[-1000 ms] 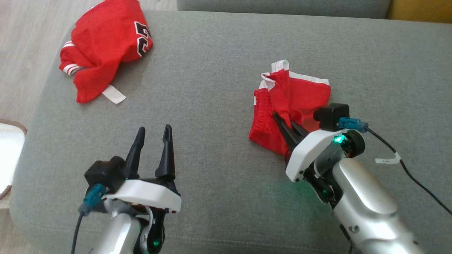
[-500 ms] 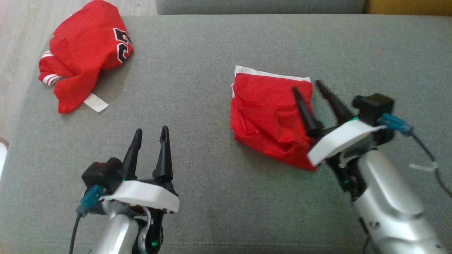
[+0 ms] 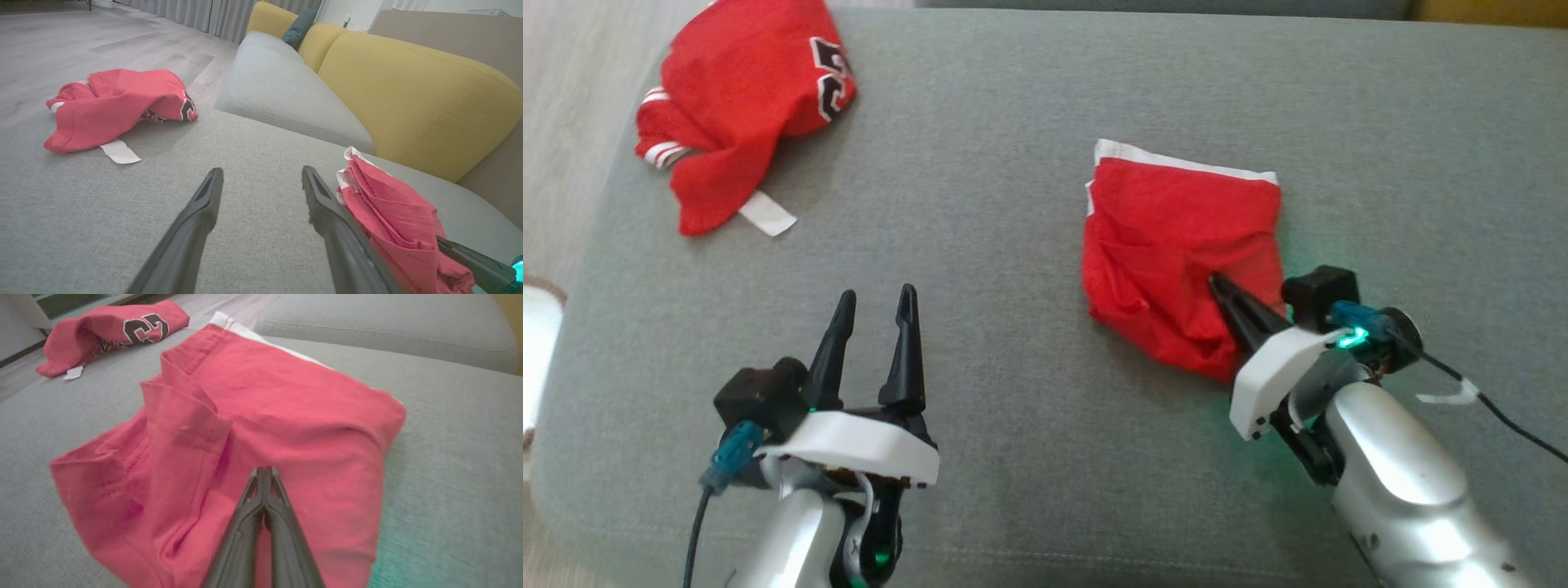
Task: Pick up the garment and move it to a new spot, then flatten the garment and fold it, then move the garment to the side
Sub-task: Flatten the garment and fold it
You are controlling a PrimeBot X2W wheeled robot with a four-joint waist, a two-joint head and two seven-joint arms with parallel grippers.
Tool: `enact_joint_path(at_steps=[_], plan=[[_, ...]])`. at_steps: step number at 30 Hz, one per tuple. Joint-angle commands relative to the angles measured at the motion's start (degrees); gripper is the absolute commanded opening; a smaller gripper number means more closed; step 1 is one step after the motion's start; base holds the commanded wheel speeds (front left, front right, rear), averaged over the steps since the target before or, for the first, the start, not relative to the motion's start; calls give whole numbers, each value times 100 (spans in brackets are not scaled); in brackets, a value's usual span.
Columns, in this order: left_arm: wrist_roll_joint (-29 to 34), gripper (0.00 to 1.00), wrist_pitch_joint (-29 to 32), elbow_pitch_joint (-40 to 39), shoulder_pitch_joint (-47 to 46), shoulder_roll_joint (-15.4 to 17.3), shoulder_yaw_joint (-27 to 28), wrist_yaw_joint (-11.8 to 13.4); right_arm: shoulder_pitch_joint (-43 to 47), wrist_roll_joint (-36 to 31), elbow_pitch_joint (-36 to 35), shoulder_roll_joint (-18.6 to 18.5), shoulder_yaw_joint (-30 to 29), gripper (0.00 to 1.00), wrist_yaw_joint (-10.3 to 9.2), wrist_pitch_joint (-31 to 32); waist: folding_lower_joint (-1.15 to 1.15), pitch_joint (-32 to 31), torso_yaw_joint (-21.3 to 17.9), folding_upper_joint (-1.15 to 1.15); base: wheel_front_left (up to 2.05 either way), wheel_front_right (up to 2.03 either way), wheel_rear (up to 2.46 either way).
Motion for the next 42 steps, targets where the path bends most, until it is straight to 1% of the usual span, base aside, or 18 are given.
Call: enact_joint_path(at_steps=[1,4,9,16,20,25,26,27,28,29,30,36,42], plan=[[12,100,-49,-162,-216,4,177,10,-275,40,-95,45,159,0,37,-22,0,24,68,0,0,0,0],[7,100,-50,-158,-217,0,200,10,-379,213,63,78,485,0,37,-128,0,35,137,0,0,0,0],[14,100,-50,-162,-220,-15,214,-9,-509,646,59,125,1271,0,37,-299,0,48,203,0,0,0,0],[46,100,-51,-201,-210,-41,252,-12,-590,1171,21,36,2363,0,37,-226,0,95,215,0,0,0,0],[56,100,-51,-202,-211,-52,282,-15,-655,1394,77,0,2634,0,37,-342,0,114,176,0,0,0,0],[73,100,-51,-186,-203,-57,328,-21,-811,1526,56,-10,2554,0,37,-817,0,73,83,0,0,0,0],[74,100,-51,-183,-199,-55,343,-20,-829,1535,25,-13,2482,5,37,-931,0,50,59,0,0,0,0],[75,100,-51,-180,-193,-52,360,-20,-840,1527,-3,-20,2386,26,37,-1033,0,19,30,0,0,0,0],[78,100,-51,-175,-190,-47,373,-24,-840,1512,-34,-28,2274,44,37,-1112,0,-12,4,0,0,0,0],[86,100,-51,-171,-192,-39,390,-29,-826,1501,-70,-32,2129,68,37,-1180,0,-49,-26,0,0,0,0],[95,100,-51,-166,-194,-32,410,-31,-807,1470,-111,-37,1970,100,37,-1233,0,-89,-57,0,0,0,0],[226,100,-51,-150,-173,-10,496,-32,-432,1001,-502,48,658,100,37,-1353,0,-358,-262,0,0,0,0],[433,100,-51,-67,-35,17,555,-2,423,146,-1135,322,-775,100,37,-1358,0,-609,-420,0,0,0,0]])
